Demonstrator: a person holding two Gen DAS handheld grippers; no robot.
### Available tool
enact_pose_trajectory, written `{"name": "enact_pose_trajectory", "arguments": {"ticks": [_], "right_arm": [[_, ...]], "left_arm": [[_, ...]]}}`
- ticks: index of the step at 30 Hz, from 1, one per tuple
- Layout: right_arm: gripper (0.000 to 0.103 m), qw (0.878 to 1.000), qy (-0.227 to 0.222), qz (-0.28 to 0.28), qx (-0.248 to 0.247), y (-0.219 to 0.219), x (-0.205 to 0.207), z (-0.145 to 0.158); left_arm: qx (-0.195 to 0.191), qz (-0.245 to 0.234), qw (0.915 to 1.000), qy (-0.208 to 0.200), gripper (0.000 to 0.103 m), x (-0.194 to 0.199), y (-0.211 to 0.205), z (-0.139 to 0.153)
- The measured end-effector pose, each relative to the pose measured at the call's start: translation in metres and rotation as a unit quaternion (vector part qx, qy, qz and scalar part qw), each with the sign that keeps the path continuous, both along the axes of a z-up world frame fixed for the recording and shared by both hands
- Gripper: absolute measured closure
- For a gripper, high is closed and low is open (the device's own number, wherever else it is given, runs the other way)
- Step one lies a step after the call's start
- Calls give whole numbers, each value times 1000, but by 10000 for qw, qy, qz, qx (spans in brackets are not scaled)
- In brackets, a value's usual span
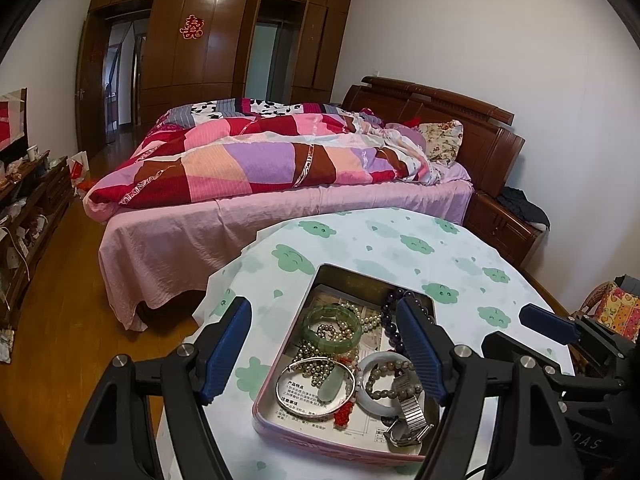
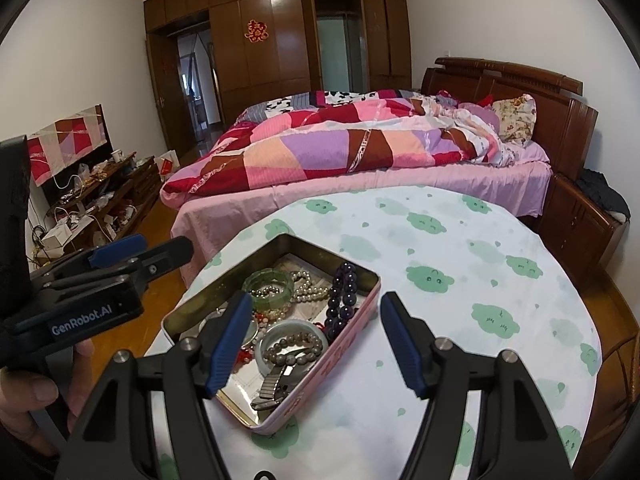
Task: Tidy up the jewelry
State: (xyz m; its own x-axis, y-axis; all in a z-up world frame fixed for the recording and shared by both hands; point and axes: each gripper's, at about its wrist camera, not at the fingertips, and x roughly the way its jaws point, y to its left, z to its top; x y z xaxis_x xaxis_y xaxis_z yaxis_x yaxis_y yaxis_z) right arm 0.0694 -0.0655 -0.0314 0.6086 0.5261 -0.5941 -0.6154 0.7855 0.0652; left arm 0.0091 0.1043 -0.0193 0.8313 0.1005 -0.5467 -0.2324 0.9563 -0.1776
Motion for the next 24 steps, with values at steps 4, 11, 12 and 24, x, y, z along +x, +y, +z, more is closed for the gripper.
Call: {"name": "enact_pose_trajectory", "arguments": {"ticks": [4,11,12,24], "right_arm": [[33,10000,4,-1,-3,0,0,-1],[33,10000,14,1,-5,0,0,-1],[33,10000,18,2,-5,0,0,-2],[33,10000,30,3,-9,0,-1,-4]], "left_arm": [[4,1,10000,3,28,0,0,0],[-1,8,10000,-3,28,0,0,0],[0,-2,10000,-10,28,0,0,0],[-7,-7,10000,-9,28,0,-2,-3]]}}
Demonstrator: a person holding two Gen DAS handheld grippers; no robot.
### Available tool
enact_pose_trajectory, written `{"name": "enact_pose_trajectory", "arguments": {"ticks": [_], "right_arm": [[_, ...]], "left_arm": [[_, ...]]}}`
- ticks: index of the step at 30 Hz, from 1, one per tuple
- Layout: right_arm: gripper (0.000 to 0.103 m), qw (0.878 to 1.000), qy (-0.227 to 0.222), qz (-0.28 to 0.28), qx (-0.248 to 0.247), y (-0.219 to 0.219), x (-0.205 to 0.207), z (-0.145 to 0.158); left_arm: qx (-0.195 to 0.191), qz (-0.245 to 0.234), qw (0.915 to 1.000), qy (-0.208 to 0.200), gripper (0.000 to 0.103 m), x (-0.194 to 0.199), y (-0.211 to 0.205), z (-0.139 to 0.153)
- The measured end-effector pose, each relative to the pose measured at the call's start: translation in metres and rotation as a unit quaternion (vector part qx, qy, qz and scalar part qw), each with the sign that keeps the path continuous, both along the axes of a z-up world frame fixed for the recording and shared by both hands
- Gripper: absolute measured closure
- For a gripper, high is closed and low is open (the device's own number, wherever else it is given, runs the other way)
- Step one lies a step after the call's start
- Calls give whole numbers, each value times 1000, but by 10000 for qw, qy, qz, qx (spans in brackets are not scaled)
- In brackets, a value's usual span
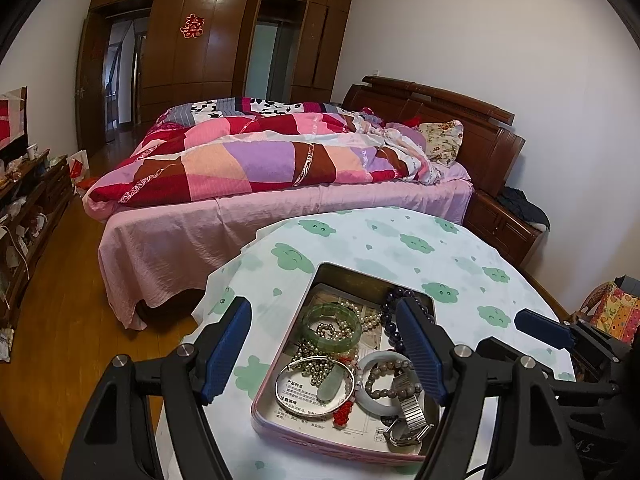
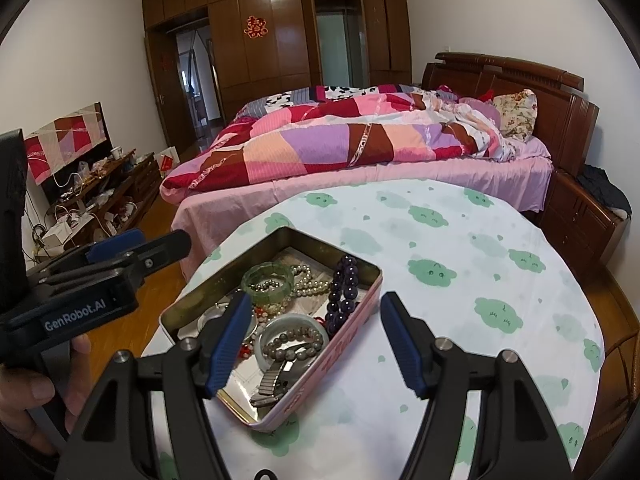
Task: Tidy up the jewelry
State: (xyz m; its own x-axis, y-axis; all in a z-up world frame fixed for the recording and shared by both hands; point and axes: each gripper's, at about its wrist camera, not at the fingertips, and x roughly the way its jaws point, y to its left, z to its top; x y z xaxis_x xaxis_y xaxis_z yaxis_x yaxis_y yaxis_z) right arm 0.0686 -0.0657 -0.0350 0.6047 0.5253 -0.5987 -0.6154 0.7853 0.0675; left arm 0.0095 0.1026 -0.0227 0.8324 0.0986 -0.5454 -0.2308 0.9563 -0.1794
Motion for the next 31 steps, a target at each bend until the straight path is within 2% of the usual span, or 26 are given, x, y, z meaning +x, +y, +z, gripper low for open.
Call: {"name": "enact_pose_trajectory", "arguments": {"ticks": [17,31], "right_arm": [[33,10000,10,-7,-8,0,0,-1],[32,10000,41,-10,-38,-2,-7,-13]], "left_arm": [[75,62,9999,124,28,2,0,-4],[169,369,9990,201,28,4,9,-8]]}}
